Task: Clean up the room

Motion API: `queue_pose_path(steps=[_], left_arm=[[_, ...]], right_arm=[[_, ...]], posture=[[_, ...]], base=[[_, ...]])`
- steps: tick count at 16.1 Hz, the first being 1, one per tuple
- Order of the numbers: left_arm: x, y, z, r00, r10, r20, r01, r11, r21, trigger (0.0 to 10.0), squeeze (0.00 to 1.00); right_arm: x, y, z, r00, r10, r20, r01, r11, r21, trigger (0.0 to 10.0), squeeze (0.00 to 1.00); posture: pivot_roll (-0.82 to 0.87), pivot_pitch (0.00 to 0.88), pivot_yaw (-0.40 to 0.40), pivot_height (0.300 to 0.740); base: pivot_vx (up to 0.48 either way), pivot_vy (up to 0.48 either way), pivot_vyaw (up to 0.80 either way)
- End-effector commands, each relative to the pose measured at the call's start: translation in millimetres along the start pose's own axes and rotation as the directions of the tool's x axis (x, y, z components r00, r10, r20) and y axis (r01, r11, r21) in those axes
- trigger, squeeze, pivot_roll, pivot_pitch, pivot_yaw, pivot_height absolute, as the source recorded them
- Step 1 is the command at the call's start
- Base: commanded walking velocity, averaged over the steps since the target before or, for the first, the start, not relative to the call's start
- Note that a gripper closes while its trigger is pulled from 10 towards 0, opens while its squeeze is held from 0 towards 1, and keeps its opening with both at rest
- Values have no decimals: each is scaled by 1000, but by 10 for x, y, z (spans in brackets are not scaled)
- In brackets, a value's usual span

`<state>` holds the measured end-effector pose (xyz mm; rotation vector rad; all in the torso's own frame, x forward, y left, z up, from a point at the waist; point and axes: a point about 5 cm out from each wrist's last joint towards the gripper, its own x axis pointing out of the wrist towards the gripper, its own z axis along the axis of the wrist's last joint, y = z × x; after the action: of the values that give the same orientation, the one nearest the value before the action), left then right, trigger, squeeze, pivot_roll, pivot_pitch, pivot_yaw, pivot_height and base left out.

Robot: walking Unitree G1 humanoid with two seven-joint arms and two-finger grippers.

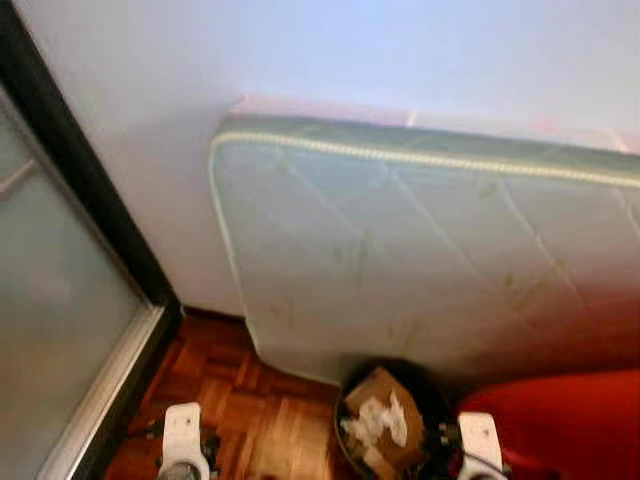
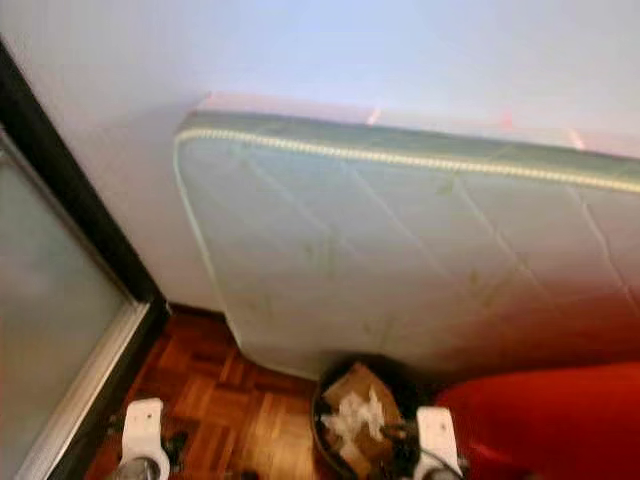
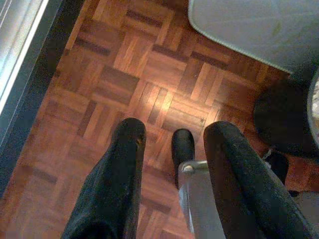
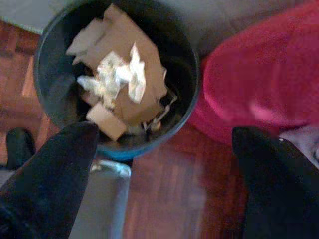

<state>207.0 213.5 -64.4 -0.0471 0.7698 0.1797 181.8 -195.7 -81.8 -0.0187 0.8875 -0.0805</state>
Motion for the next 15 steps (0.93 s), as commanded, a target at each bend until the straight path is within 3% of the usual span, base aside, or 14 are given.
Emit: queue_pose_path(steps=[1, 9, 15], left_arm=[[-21, 35, -83, 999, 8, -34, -8, 1000, 3, 10000, 0], [-33, 47, -124, 999, 4, -49, -3, 1000, 20, 10000, 0], [-36, 39, -137, 998, 0, -56, 2, 1000, 26, 10000, 0]], right_arm=[[-22, 28, -110, 999, 6, -38, -6, 1000, 8, 10000, 0], [-25, 101, -135, 999, 13, -45, -13, 1000, 10, 10000, 0], [-29, 64, -143, 999, 15, -46, -14, 1000, 14, 10000, 0]], posture=[[-22, 145, -4, 740], [-9, 146, -7, 740], [-10, 127, -4, 740]], base=[[-322, 0, 0], [-316, 0, 0], [-303, 0, 0]])
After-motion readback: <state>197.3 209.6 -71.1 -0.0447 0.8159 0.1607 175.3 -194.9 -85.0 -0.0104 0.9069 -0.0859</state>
